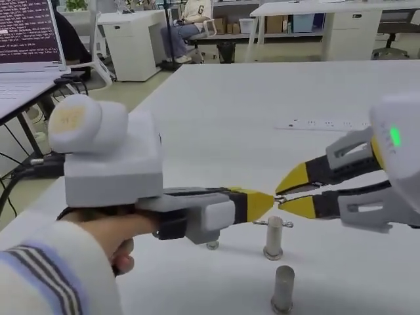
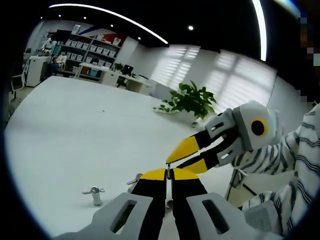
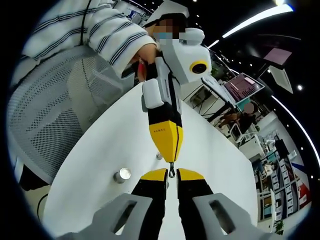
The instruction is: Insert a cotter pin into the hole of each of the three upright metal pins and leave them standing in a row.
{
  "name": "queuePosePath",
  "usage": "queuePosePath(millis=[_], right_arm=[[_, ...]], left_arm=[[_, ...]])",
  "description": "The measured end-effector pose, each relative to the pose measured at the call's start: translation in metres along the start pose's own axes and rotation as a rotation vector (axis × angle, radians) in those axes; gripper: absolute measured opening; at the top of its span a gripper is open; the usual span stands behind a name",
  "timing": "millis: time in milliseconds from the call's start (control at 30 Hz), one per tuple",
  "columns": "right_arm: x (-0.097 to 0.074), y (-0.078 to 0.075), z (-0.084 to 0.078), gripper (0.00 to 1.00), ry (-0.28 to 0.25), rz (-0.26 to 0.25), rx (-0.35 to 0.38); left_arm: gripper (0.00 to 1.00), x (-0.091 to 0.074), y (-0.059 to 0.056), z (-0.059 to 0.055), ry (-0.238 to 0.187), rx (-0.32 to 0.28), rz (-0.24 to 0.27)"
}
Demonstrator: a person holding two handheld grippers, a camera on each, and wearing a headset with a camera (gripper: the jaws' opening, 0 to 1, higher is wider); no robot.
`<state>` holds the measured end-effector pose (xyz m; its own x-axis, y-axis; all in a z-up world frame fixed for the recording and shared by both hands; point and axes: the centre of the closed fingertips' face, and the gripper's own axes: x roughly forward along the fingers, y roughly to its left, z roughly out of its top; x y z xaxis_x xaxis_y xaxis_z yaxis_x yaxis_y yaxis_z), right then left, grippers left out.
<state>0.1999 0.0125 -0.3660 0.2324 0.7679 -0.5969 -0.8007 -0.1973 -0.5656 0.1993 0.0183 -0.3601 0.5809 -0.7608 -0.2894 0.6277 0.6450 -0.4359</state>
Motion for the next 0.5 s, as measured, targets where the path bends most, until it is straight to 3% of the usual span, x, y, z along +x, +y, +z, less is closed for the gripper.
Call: queuePosePath(millis=[133,433,500], right_arm=[[0.001,0.007,-0.002,0.11,-0.063,0.057,0.184],[0.005,0.018,-0.007,0.12,-0.110,0.133,0.341],[0.006,0.021,-0.008,0.11,-0.107,0.147,0.352]], left_arm=[[0.00,-0.002,0.000,-0.003,0.028,0.107,-0.002],[0.00,-0.001,-0.011,-0.014,0.094,0.381,-0.041],[0.00,-0.001,-0.014,-0.017,0.104,0.398,-0.052]])
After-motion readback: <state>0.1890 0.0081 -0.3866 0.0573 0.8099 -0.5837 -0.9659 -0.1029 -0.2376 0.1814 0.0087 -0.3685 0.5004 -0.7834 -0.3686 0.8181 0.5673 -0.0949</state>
